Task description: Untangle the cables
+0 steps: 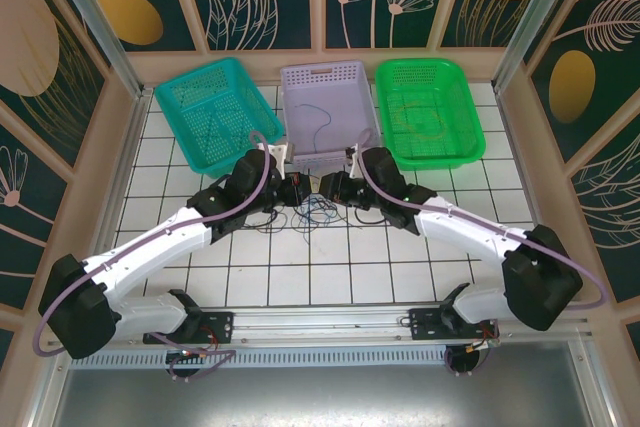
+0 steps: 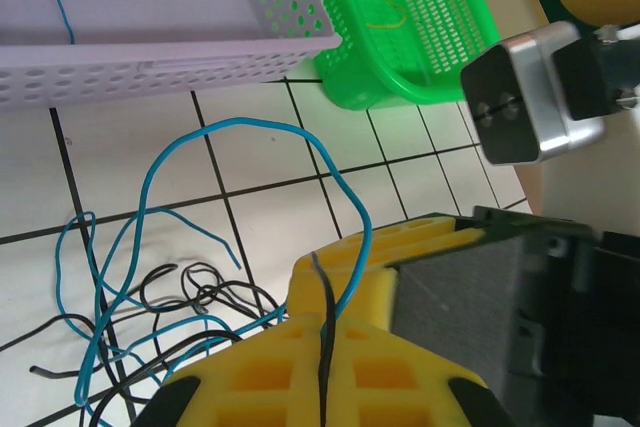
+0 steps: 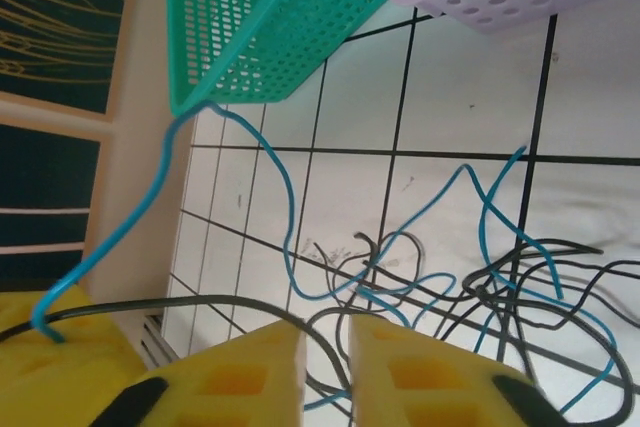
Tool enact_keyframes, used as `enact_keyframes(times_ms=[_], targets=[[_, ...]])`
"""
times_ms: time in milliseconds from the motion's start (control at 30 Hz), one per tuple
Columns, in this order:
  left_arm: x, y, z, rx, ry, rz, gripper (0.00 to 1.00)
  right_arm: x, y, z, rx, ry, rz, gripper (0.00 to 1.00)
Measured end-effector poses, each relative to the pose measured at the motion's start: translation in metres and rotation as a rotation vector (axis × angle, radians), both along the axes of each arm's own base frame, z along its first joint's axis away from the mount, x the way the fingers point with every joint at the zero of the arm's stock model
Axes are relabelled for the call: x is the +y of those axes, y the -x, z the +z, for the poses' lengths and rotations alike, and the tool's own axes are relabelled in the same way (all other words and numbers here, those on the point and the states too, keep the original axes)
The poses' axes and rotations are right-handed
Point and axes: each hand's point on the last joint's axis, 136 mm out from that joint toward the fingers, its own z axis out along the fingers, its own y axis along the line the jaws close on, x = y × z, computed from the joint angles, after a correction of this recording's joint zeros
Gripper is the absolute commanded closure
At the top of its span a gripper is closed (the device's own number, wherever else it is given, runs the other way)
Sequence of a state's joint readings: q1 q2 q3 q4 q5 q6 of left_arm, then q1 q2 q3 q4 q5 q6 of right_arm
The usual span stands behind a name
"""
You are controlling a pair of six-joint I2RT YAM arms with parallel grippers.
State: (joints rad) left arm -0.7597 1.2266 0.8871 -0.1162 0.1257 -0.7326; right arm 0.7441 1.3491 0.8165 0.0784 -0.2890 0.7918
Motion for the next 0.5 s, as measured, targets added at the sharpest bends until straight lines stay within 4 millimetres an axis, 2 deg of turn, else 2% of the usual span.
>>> enact_keyframes(times_ms=[100, 300, 500], targets=[[0.001, 0.0, -0.001, 0.001, -0.004, 0.004, 1.0, -0.001, -0.002, -0.001, -0.015, 0.016, -0.002, 1.0], [0.009, -0.002, -0.009, 0.005, -0.037, 0.043, 0.74, -0.012, -0.011, 0.003, -0.042, 0.035, -0.044, 1.0], [0.023, -0.004, -0.027, 0.014, -0.086, 0.104, 0.7, -0.028, -0.018, 0.003, -0.047, 0.066, -0.085, 1.0]])
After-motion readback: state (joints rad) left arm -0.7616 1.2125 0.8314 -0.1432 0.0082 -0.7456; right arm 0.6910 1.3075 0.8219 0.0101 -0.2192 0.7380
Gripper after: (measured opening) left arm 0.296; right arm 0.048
